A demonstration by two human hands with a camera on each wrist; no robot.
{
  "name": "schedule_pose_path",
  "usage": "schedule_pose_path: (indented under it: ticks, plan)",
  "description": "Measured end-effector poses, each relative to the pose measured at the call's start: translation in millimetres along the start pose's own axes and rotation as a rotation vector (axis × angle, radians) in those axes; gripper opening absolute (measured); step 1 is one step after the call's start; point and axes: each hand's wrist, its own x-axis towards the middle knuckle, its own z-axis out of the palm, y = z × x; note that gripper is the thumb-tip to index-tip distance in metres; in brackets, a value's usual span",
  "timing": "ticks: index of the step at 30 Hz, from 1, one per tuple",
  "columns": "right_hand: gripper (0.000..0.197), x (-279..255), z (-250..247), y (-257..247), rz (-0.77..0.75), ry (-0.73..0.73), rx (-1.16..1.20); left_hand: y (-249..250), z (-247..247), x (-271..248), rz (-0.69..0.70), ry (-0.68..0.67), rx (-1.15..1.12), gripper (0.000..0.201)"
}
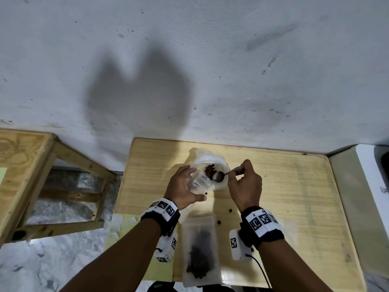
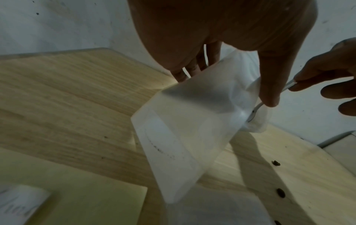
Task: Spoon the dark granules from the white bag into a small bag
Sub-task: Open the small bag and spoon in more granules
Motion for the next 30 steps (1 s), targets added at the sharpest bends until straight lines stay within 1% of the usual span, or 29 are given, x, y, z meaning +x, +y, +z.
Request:
schedule_pose_path:
  ticks: [5,9,13,17,19,22,24,30]
  plan:
    - [0.014,7,5,3,0.138,0.075,0.127,-3,2,-1,-0.065,-0.015,-0.047,0.098]
    - [0.013,13,11,19,0.324,0.112,0.257,-5,1,3,-0.145,-0.032,-0.144,0.095]
    - [0.023,7,21,33,0.553,0.117,0.388,-1,-2,5,-0.179,-0.066,-0.154,0.093]
    - [0.032,-3,29,35,0.664,0.134,0.521,2,-3,7,-0.227,-0.111,-0.145,0.095]
    - [0.034,-5,33,34,0.712,0.122,0.581,3,-4,7,-0.242,-0.126,-0.134,0.096]
    - [0.035,-4,36,36,0.753,0.081,0.623,4,-6,8,-0.248,-0.115,-0.111,0.097]
    - [0.037,-3,35,37,0.737,0.075,0.648,4,-8,9,-0.252,-0.095,-0.109,0.099]
    - [0.026,0,24,44,0.672,0.085,0.701,7,-11,9,-0.252,-0.069,-0.099,0.101]
